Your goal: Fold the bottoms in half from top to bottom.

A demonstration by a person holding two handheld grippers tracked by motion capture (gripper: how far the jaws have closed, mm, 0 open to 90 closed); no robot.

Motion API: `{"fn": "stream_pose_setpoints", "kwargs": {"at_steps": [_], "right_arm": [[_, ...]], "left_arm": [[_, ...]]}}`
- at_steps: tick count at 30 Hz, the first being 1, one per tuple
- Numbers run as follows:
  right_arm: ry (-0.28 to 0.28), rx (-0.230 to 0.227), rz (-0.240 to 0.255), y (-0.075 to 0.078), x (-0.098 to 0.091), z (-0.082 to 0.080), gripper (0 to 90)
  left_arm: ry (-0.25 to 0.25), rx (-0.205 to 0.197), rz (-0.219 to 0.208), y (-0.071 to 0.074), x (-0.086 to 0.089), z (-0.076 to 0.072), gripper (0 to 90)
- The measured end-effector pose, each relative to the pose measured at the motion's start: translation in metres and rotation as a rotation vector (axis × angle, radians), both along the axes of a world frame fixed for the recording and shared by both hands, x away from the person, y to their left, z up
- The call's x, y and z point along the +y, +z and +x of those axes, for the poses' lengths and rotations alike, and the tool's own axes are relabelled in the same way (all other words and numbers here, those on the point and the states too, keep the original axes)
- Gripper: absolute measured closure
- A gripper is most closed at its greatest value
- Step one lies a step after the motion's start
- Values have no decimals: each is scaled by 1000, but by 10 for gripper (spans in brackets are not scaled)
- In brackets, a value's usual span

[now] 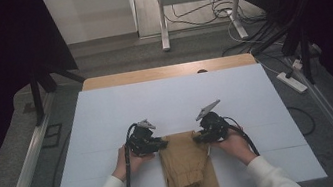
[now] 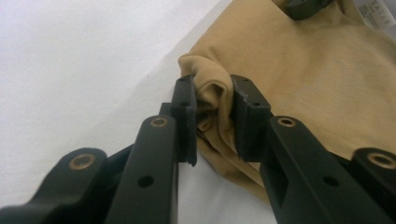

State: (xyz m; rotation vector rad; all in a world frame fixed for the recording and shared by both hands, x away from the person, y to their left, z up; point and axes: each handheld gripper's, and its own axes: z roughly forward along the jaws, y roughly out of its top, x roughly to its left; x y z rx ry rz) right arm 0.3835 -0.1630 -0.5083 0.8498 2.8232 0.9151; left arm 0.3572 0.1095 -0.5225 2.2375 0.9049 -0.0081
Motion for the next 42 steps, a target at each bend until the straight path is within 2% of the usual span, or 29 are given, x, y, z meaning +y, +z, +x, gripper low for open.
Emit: {"fn": "stream_pose_setpoints", "kwargs": {"at_steps": [6, 12, 21, 42], "right_arm": [[3, -34, 23, 6, -2, -2, 746], [-17, -61, 71, 14, -6, -3, 746], [-35, -107, 109, 23, -7, -2, 746], [-65, -151, 132, 28, -4, 7, 745]], "left_arm": [[-2, -29, -6, 8, 1, 0, 745], [13, -61, -31, 16, 5, 0, 750], [31, -103, -53, 26, 8, 3, 751], [54, -128, -70, 30, 14, 16, 753]]}}
